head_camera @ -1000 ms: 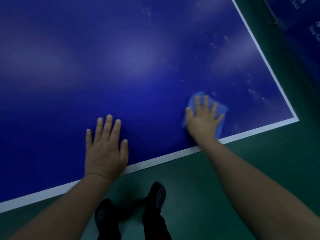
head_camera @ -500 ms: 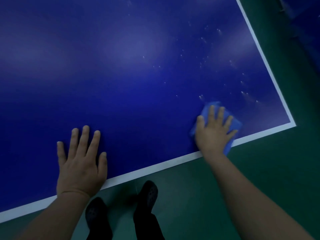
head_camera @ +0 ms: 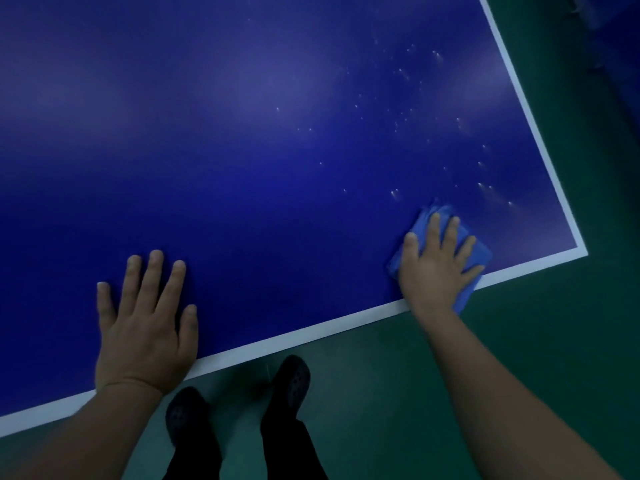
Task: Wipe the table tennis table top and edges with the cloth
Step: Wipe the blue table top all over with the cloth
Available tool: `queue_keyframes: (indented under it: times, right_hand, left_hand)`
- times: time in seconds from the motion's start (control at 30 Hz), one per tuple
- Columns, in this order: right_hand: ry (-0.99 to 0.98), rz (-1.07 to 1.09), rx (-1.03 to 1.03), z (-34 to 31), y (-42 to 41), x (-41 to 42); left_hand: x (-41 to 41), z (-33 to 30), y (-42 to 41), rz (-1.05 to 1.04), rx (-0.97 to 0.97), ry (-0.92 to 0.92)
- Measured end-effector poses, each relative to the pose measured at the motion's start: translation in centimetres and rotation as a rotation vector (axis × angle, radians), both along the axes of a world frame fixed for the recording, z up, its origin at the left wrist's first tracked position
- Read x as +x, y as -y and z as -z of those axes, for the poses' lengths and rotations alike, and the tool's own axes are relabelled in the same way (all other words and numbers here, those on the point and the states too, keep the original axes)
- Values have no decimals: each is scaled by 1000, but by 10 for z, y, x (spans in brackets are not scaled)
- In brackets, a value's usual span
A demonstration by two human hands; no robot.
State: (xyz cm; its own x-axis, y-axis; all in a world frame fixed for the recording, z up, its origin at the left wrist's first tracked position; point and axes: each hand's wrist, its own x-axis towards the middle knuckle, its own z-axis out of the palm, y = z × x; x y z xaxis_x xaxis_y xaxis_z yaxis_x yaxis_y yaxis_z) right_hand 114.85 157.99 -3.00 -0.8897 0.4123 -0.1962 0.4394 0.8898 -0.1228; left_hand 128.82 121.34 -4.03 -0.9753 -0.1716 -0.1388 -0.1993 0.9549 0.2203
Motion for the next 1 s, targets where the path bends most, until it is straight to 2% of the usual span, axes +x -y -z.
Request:
queue_keyframes:
  times: [0.03,0.07,0.17,0.2,0.23,0.27,0.37,0.4,0.47,0.53,0.67,0.73,0.77,0.8,0.87,1.0]
  right_hand:
    - [8,-43,16,1,21,9]
    - [-8,-178,34,4,42,23]
    - [-41,-819,38,8,55,57]
    - [-33,-939,50,8,39,49]
    - [-24,-937,70,9,18,38]
    - [-11,-828,94,7,-4,24]
    - [64,-323,74,-1,-46,-4]
    - [54,-243,57,-2,-43,-4]
    - [46,-214,46,-2,-12,5]
    - [46,-380,65,2,39,22]
    - [-139,-1012,-24,10,167,62]
    - [-103,-1268,-84,6,212,68]
    - [-101,-1318,-110,6,220,57]
    - [-120,-1308,-120,9,219,39]
    - [-146,-1148,-62,11,188,-10]
    - [-2,-513,58,1,70,-113]
  left_hand:
    - [0,0,0,-1,0,-3]
    - [1,0,0,-2,1,-7]
    - [1,0,-1,2,-8,-10]
    - [1,0,-1,7,-11,-10]
    - [1,0,0,7,-11,-13]
    - [1,0,0,4,-9,-15]
    - [2,0,-1,-3,-18,-18]
    - [2,0,-1,-2,-23,-21]
    - [1,0,-1,7,-23,-24]
    - [1,-1,-1,2,-6,-44]
    - [3,-2,-2,-78,72,-125]
    - [4,-2,-1,-108,79,-150]
    - [4,-2,-2,-113,81,-154]
    - [4,-1,-2,-114,83,-150]
    - [3,-2,-2,-106,77,-120]
    - [2,-3,-2,-71,39,-73]
